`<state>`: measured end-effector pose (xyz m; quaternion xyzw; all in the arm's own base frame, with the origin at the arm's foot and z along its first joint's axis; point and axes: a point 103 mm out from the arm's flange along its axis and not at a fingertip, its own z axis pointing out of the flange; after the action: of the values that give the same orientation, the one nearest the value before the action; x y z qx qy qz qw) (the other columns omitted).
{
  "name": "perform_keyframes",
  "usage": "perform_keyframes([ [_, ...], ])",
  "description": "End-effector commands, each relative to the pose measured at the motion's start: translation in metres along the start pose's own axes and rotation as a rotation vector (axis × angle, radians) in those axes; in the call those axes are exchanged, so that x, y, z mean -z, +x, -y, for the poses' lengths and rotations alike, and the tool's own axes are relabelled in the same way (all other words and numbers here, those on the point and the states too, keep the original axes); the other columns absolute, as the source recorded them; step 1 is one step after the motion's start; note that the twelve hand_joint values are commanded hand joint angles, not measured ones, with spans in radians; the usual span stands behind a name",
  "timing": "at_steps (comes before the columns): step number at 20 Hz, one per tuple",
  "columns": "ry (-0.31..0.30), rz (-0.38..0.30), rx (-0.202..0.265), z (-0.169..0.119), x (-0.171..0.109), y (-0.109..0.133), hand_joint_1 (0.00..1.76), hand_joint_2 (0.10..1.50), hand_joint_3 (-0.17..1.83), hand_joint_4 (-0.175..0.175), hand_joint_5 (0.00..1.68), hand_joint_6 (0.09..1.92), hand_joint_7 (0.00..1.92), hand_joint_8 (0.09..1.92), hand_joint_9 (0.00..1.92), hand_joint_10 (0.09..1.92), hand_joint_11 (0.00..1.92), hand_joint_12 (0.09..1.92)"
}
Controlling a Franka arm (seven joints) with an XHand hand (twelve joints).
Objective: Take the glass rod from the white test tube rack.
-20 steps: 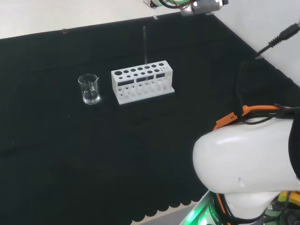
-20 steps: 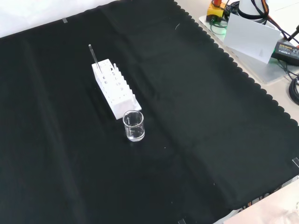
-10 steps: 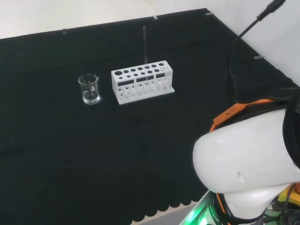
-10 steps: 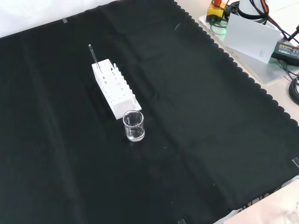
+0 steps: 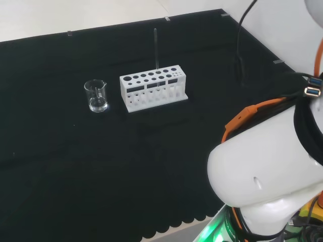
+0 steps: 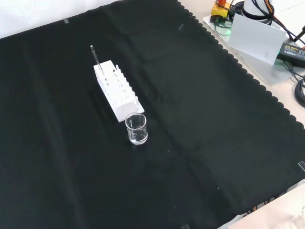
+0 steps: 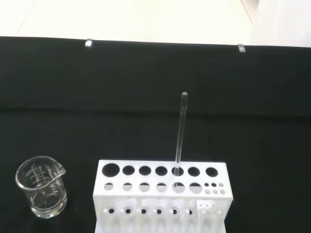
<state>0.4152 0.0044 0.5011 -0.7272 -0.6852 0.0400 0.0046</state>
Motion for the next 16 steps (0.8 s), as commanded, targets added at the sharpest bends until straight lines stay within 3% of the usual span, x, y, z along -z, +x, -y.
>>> perform_keyframes([
  [1,0.003,0.005,0.003,-0.04,-0.005,-0.007,0.58,0.82,0.57,-0.094,0.09,0.09,0.02,0.76,0.23,0.87,0.21,1.41],
  [8,0.023,0.009,0.022,-0.078,-0.019,-0.001,0.57,0.83,0.57,-0.093,0.12,0.09,0.05,0.77,0.26,0.86,0.21,1.42],
  [16,0.053,-0.044,0.045,-0.109,-0.048,-0.011,0.56,0.84,0.57,-0.095,0.15,0.09,0.12,0.79,0.28,0.85,0.23,1.42],
])
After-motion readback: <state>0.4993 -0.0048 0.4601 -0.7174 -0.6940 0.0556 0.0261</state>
